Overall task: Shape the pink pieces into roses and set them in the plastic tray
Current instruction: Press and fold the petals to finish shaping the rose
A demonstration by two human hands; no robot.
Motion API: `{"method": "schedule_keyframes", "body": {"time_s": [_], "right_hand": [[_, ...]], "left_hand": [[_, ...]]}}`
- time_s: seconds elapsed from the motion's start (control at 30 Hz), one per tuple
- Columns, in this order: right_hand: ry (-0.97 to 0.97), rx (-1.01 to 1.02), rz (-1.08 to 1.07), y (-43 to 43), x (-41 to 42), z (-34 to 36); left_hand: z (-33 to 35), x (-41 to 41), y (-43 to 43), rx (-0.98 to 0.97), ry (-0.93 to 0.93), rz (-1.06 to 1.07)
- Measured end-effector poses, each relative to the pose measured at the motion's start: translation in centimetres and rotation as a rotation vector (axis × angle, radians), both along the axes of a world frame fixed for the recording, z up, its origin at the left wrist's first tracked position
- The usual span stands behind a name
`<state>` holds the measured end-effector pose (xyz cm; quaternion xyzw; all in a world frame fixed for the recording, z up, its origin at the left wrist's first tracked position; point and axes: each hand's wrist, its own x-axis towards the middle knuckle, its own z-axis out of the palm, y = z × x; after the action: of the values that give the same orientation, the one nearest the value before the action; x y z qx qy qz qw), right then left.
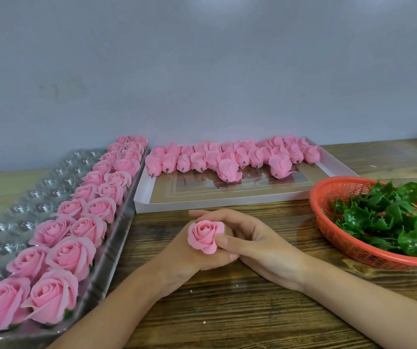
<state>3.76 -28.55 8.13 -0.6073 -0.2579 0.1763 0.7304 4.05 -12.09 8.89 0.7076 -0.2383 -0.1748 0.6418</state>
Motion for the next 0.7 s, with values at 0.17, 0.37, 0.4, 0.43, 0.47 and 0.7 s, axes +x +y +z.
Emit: {"method": "schedule_keyframes", "body": {"time_s": [0.17, 0.37, 0.4, 0.43, 0.47, 0.7], "right_hand": [[0.106, 0.103, 0.108, -0.4, 0.2, 0.6], [0.092, 0.129, 0.04, 0.0, -0.3, 0.6], [0.084, 0.104, 0.003, 0.2, -0.4, 0.5], [0.071, 0.073, -0.032, 0.4, -0.5, 0.4], [0.058, 0.04, -0.057, 0.5, -0.6, 0.3], [0.062, -0.056, -0.109, 0.7, -0.6, 0.1]], "left_hand": [[-0.1, -0.2, 0.2, -0.065, 0.102, -0.012], [0.2, -0.4, -0.1, -0.002, 0.065, -0.045], [0.2, -0.5, -0.1, 0.015, 0.053, -0.044], [0.2, -0.5, -0.1, 0.028, 0.048, -0.037], [0.2, -0.4, -0.1, 0.038, 0.054, -0.034], [0.2, -0.4, -0.2, 0.066, 0.055, 0.019]]}}
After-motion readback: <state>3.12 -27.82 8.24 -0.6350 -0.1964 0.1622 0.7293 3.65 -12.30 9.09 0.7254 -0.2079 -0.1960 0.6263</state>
